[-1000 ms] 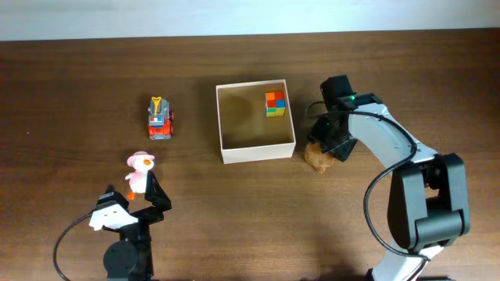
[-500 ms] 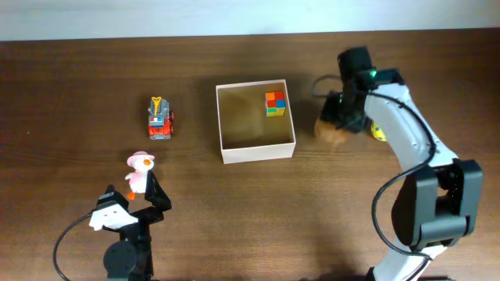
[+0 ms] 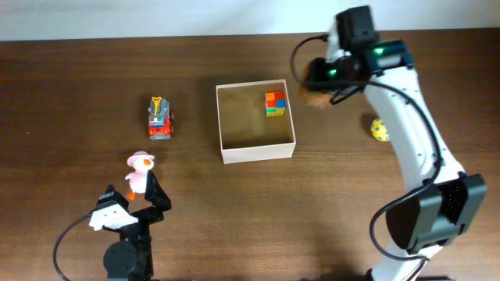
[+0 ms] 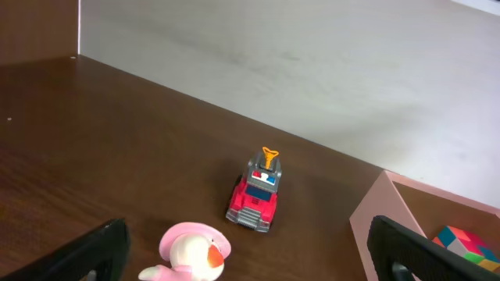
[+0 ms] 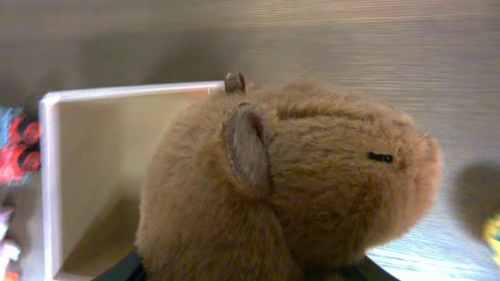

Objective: Pack container
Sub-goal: 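Lift the capybara plush and carry it left over the white box, then lower the capybara into the box beside the cube and open the right gripper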

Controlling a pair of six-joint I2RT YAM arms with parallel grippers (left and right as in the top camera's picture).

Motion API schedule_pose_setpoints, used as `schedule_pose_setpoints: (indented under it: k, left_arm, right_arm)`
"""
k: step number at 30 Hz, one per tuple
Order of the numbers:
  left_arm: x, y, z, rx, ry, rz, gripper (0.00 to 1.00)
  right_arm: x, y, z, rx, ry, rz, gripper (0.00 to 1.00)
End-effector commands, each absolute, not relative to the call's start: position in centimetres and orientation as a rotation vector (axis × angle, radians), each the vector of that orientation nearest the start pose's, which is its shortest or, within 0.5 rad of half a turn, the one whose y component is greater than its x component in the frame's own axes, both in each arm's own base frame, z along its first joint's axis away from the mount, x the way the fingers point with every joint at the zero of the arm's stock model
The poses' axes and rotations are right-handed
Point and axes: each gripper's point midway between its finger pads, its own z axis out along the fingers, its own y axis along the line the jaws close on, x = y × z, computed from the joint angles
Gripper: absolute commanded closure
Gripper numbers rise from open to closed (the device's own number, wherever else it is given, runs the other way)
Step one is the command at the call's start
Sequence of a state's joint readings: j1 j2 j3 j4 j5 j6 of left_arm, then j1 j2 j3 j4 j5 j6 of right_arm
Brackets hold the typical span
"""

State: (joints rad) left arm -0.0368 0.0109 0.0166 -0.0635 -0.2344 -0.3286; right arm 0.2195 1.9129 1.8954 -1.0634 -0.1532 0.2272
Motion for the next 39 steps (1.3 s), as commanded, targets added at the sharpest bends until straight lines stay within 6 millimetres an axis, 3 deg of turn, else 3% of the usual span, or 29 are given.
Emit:
schedule_pose_setpoints:
  k: [1, 5, 12, 17, 24, 39]
  left_arm:
    - [24.3, 3.0, 16.2, -0.394, 1.58, -0.085, 0.01]
    - [24.3, 3.0, 16.2, -0.394, 1.58, -0.085, 0.01]
    - [24.3, 3.0, 16.2, -0.394, 1.58, -0.085, 0.01]
    - [24.3, 3.0, 16.2, -0.394, 1.58, -0.085, 0.01]
    - [24.3, 3.0, 16.2, -0.394, 1.58, -0.085, 0.01]
    - [24.3, 3.0, 16.2, -0.394, 1.58, -0.085, 0.01]
  right_arm:
    - [44.6, 17.1, 21.5, -0.301, 2.615, 0.41, 0.47]
    - [44.2, 20.5, 22.0, -0.508, 2.535, 0.376, 0.44]
    - [43.4, 22.6, 20.8, -0.571, 2.545, 0.316, 0.49]
    - [43.2, 22.7, 18.4, -0.588, 2.609, 0.303, 0.5]
    - [43.2, 23.0, 13.4, -0.608, 2.731, 0.292, 0.5]
    - [42.0, 22.4, 9.8, -0.623, 2.853, 0.26, 0.51]
